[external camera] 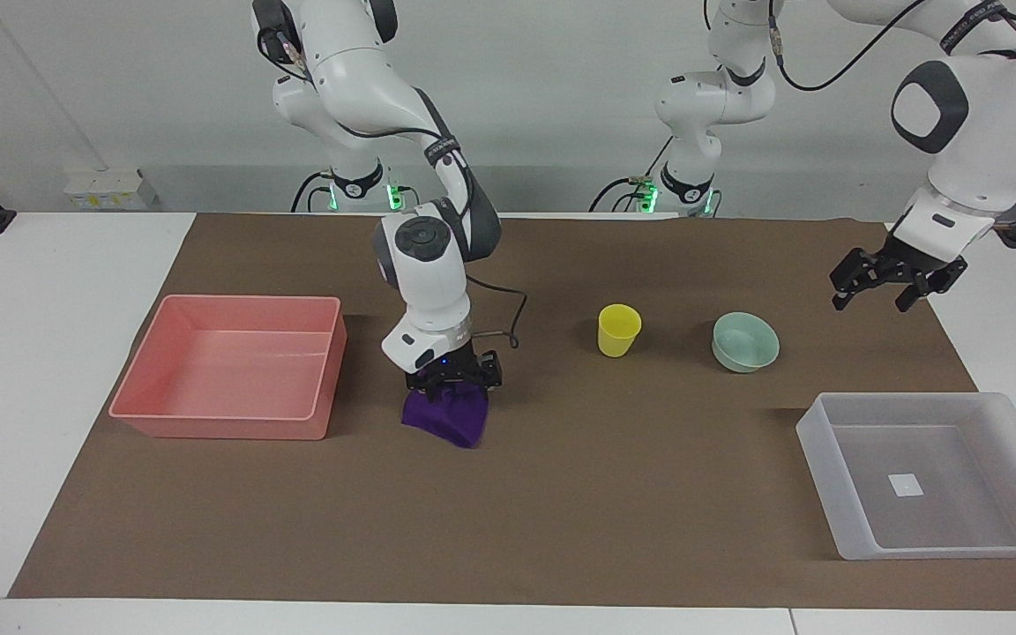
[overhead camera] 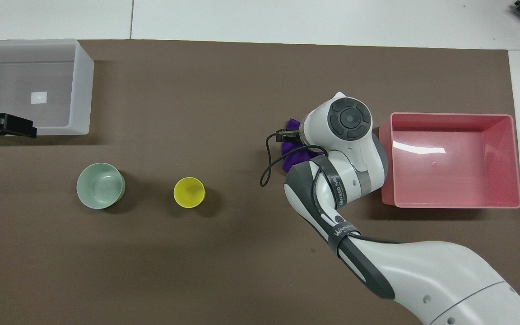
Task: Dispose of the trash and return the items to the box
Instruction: 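Carry the cloth into the pink box while the left gripper grasps the bowl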
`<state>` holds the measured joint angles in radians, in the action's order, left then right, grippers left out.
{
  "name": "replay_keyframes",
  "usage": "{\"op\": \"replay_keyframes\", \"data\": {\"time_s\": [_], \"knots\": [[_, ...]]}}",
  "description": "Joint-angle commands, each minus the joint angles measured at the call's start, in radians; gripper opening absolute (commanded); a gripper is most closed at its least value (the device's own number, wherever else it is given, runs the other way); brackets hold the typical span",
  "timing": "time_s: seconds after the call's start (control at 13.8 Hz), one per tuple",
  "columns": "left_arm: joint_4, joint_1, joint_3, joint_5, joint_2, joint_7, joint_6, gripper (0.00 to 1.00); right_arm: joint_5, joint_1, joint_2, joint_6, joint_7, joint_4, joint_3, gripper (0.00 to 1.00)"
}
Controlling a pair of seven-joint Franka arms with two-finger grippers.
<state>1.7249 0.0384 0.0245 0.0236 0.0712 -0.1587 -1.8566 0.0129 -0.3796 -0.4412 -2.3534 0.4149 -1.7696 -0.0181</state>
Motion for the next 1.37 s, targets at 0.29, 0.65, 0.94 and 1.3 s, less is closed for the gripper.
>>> {"op": "replay_keyframes", "data": {"time_s": [0.29,0.65,0.94,1.3], "knots": [[0.26,0.017,-0.009,0.013,-0.011,-0.033,-0.272,1.0,0.007,0.018,0.055,-0.003,-0.01,-0.103,0.0,0.86],[0.438,0.005,-0.011,0.015,-0.053,-0.033,-0.392,1.0,0.006,0.03,0.068,0.071,0.004,-0.103,0.0,0.0],[0.51,-0.005,-0.015,0.025,-0.079,-0.033,-0.4,1.0,0.004,0.047,0.142,0.153,0.004,-0.079,0.01,0.0],[0.594,-0.014,-0.015,0.068,-0.09,-0.025,-0.499,1.0,0.006,0.143,0.309,0.278,-0.033,-0.061,0.01,0.0]]}}
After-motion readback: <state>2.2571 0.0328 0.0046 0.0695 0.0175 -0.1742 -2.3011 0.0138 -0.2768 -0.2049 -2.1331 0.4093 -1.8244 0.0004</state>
